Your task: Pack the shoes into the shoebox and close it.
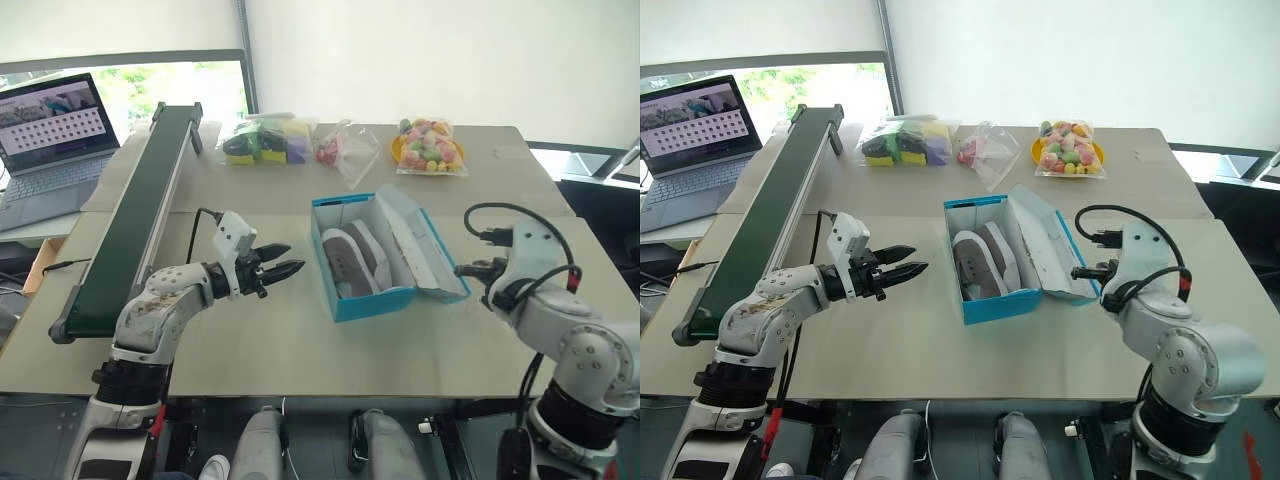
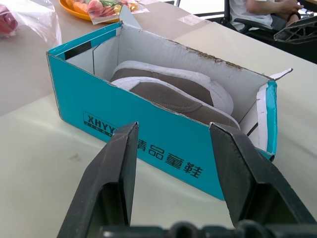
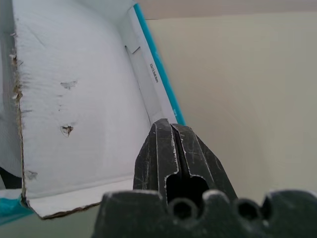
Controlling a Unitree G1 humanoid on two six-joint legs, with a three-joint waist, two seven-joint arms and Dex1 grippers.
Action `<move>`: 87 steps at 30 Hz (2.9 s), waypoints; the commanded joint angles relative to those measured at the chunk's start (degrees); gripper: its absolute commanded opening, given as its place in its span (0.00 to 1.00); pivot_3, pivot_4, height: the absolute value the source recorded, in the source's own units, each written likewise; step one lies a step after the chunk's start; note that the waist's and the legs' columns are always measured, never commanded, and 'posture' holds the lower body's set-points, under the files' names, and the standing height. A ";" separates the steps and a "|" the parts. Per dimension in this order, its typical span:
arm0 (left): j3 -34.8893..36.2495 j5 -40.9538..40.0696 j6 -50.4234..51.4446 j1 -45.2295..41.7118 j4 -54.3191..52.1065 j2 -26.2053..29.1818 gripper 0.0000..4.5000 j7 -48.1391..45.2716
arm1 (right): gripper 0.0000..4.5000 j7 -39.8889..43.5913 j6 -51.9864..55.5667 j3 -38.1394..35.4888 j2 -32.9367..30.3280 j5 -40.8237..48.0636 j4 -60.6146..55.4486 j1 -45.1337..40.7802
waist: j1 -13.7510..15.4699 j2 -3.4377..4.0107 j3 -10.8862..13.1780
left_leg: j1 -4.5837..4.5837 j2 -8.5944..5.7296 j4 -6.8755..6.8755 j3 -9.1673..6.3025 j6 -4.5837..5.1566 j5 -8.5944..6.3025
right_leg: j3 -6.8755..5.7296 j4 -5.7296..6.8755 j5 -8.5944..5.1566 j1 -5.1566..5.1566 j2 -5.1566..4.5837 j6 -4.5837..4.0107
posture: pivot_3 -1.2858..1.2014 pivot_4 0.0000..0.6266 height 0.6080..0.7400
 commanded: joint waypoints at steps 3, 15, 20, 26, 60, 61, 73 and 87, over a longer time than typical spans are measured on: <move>0.79 -0.24 -0.52 -0.60 -1.38 -0.05 0.54 0.17 | 0.01 6.53 0.52 5.52 -12.94 1.70 -3.27 10.08 | 0.10 -0.02 0.01 | -0.03 -0.06 -0.01 0.00 0.00 0.00 | -0.01 -0.08 -0.03 0.02 -0.06 -0.05 | 0.52 0.24 0.55; 1.07 -0.40 -0.32 0.23 -2.33 -0.14 0.54 0.95 | 0.01 10.02 0.52 2.69 4.89 4.77 1.22 9.10 | -0.57 -0.11 0.00 | 0.09 -0.06 0.02 -0.50 -0.21 -0.13 | -0.07 -0.13 -0.04 0.08 -0.02 -0.05 | 0.52 0.24 0.55; 1.93 -0.76 0.03 -0.03 -3.23 0.68 0.54 1.37 | 0.01 9.57 -2.07 0.26 11.77 -0.58 7.94 6.99 | 0.09 -0.09 -0.01 | -0.03 -0.27 0.03 -0.55 0.16 0.09 | 0.02 -0.13 0.12 0.07 -0.07 0.21 | 0.52 0.24 0.55; 2.80 -0.67 -0.16 -0.11 -3.40 1.46 0.54 1.56 | 0.01 6.51 -7.54 -1.65 14.34 -7.91 15.07 5.73 | 0.08 -0.08 -0.01 | -0.11 -0.37 0.02 -0.31 0.12 0.06 | 0.06 -0.17 0.11 0.07 -0.10 0.23 | 0.52 0.24 0.55; 2.78 -0.38 -0.04 -2.34 -2.47 2.53 0.54 0.84 | 0.01 -13.67 -55.65 -16.36 31.39 11.47 33.68 -5.25 | -1.43 0.09 0.01 | 0.00 -0.38 0.02 -0.50 0.28 0.18 | 0.20 0.17 0.13 0.01 0.08 0.25 | 0.52 0.24 0.55; 2.78 -0.43 0.02 -2.25 -2.59 2.51 0.54 0.87 | 0.01 -15.35 -54.41 -16.00 31.59 12.18 31.73 -4.18 | -1.40 0.10 0.01 | 0.01 -0.37 0.02 -0.51 0.28 0.18 | 0.20 0.17 0.13 0.02 0.08 0.25 | 0.52 0.24 0.55; 2.53 -0.55 0.33 -2.35 -2.36 2.27 0.54 0.85 | 0.01 -22.88 -48.25 -13.51 30.97 18.13 22.77 1.14 | -1.37 0.10 0.00 | 0.02 -0.37 0.03 -0.55 0.26 0.17 | 0.19 0.16 0.12 0.04 0.08 0.24 | 0.52 0.24 0.55; 2.70 -0.59 0.99 -2.58 -2.39 1.71 0.54 1.45 | 0.01 -20.75 -54.72 -14.58 32.83 24.97 37.17 -0.62 | -1.27 0.10 0.00 | 0.01 -0.38 0.04 -0.56 0.27 0.17 | 0.19 0.15 0.12 0.06 0.09 0.25 | 0.52 0.24 0.55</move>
